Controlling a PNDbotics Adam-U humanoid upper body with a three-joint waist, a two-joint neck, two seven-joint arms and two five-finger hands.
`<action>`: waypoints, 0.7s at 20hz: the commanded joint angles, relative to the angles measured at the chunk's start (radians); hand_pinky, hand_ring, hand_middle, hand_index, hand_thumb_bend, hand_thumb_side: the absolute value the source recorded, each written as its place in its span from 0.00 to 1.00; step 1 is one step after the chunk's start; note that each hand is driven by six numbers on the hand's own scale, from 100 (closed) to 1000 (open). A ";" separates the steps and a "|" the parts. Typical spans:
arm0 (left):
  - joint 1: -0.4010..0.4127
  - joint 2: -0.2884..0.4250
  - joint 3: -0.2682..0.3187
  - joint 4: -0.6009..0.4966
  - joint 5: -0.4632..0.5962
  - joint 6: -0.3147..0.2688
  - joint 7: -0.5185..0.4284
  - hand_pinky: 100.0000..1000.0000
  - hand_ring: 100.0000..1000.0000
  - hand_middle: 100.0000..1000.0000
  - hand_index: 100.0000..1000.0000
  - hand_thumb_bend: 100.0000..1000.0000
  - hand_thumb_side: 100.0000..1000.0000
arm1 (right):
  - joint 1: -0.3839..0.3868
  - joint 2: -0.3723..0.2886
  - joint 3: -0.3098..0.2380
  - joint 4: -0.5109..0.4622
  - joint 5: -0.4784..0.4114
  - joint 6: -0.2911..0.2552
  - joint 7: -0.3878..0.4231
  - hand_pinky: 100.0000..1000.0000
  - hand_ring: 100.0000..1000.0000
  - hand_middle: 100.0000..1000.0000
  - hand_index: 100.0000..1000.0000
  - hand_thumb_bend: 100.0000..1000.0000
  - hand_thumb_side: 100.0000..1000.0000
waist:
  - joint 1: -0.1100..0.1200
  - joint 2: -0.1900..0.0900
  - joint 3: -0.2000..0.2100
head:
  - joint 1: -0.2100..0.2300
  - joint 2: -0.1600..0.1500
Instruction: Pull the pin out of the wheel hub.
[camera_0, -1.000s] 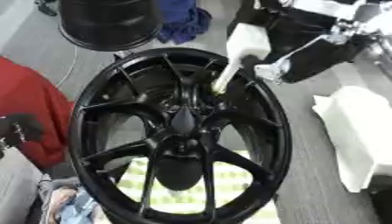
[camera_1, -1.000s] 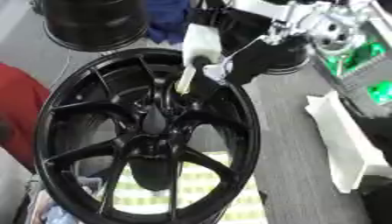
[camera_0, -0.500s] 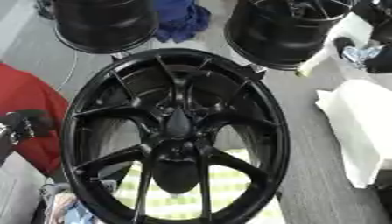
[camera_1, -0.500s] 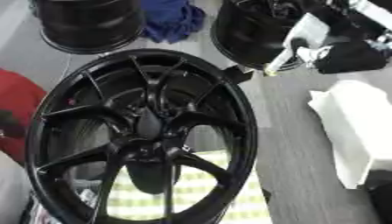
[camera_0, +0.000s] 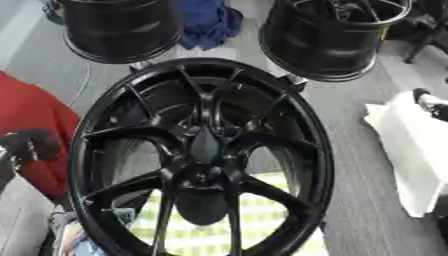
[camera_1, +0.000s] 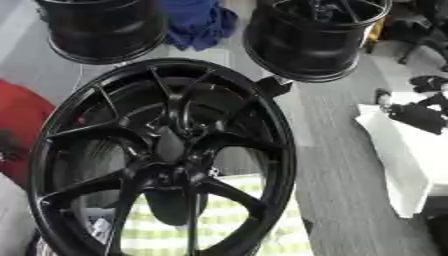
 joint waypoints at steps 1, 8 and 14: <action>-0.009 0.013 -0.014 -0.010 0.002 -0.006 0.000 0.69 0.70 0.63 0.80 0.00 0.89 | 0.041 0.057 -0.083 -0.093 0.030 -0.024 -0.049 0.69 0.77 0.77 0.87 0.18 0.46 | -0.001 -0.021 0.009 | -0.020 -0.003; -0.004 0.009 -0.032 0.004 -0.006 -0.021 0.000 0.69 0.70 0.63 0.80 0.00 0.89 | 0.209 0.166 -0.014 -0.216 -0.061 -0.126 -0.152 0.68 0.75 0.74 0.86 0.14 0.45 | 0.002 -0.029 0.029 | -0.031 0.009; -0.002 0.007 -0.037 0.033 -0.020 -0.049 0.000 0.69 0.70 0.62 0.79 0.00 0.90 | 0.254 0.159 0.126 -0.013 -0.391 -0.418 -0.628 0.67 0.74 0.73 0.86 0.13 0.43 | 0.001 -0.028 0.039 | -0.038 0.009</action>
